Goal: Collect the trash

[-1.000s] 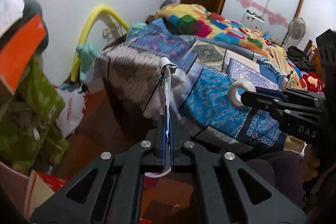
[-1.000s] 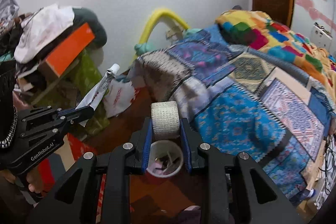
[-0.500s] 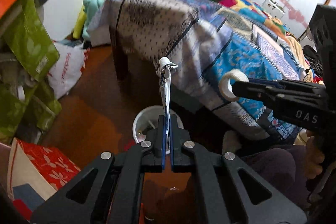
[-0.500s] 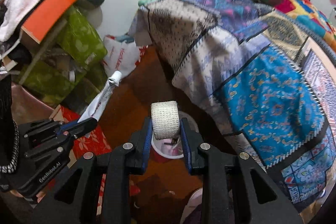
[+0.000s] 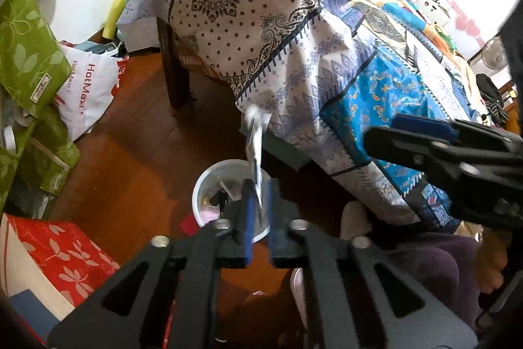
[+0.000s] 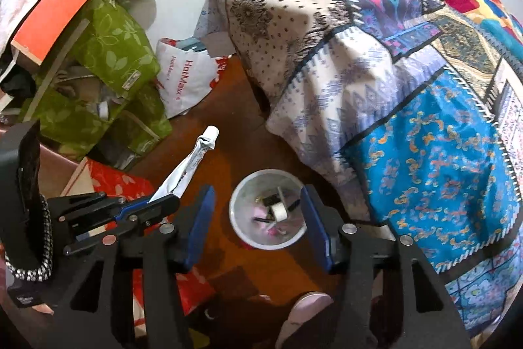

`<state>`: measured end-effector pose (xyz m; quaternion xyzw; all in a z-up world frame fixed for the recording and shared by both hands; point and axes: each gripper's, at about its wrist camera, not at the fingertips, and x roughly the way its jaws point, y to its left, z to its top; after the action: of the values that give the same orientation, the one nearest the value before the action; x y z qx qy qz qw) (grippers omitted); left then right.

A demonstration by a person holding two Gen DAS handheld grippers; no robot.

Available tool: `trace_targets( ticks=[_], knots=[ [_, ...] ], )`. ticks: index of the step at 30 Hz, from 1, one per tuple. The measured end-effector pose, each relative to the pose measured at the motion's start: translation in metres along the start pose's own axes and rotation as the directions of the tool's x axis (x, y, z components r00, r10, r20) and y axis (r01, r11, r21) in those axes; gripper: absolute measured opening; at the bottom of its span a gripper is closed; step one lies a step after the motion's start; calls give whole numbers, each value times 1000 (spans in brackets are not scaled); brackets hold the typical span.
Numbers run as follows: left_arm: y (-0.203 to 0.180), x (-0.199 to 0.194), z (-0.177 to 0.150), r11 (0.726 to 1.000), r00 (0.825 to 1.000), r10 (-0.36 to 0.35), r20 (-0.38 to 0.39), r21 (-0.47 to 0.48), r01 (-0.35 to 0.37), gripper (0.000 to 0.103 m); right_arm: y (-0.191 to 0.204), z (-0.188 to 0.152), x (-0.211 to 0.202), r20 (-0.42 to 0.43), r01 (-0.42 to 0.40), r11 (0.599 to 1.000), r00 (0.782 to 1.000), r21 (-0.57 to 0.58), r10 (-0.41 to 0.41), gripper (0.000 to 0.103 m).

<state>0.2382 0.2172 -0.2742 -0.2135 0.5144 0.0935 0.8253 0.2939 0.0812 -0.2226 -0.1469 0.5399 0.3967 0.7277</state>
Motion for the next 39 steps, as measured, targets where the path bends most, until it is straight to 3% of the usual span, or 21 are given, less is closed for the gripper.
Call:
trace_targets(
  ticks=[1, 2, 7, 10, 17, 21, 25, 28, 31, 34, 39],
  knots=[
    [0, 4, 1, 1000, 1000, 13, -9, -10, -13, 33, -3, 1, -1, 1, 1, 1000, 1000, 4, -1, 51],
    [0, 7, 2, 1000, 1000, 17, -12, -20, -17, 40, -7, -1, -3, 1, 1, 1000, 1000, 12, -1, 51],
    [-5, 9, 0, 999, 999, 36, -20, -14, -36, 40, -18, -8, -16, 18, 34, 999, 999, 22, -34, 50],
    [-14, -9, 0, 1000, 1000, 24, 9, 0, -24, 40, -22, -14, -29, 36, 51, 998, 998, 27, -52, 51],
    [-51, -87, -2, 996, 984, 11, 175, 80, -25, 40, -18, -34, -84, 144, 119, 993, 982, 18, -120, 50],
    [-76, -142, -11, 989, 955, -12, 296, 146, -33, 40, -12, -49, -124, 234, 148, 989, 961, 28, -150, 50],
    [-100, -192, -26, 980, 916, -51, 397, 199, -31, 40, -4, -71, -171, 340, 181, 982, 922, 46, -185, 50],
    [-115, -221, -38, 973, 889, -90, 450, 228, -17, 40, 4, -93, -211, 430, 220, 973, 873, 72, -229, 50],
    [-131, -252, -54, 961, 854, -145, 500, 277, 1, 41, 12, -114, -244, 505, 253, 961, 818, 114, -275, 50],
    [-145, -278, -71, 944, 817, -210, 537, 327, 27, 44, 21, -141, -279, 578, 269, 947, 750, 177, -321, 51],
    [-163, -312, -102, 913, 757, -310, 575, 402, 69, 50, 35, -176, -319, 651, 286, 919, 648, 272, -394, 51]
  ],
)
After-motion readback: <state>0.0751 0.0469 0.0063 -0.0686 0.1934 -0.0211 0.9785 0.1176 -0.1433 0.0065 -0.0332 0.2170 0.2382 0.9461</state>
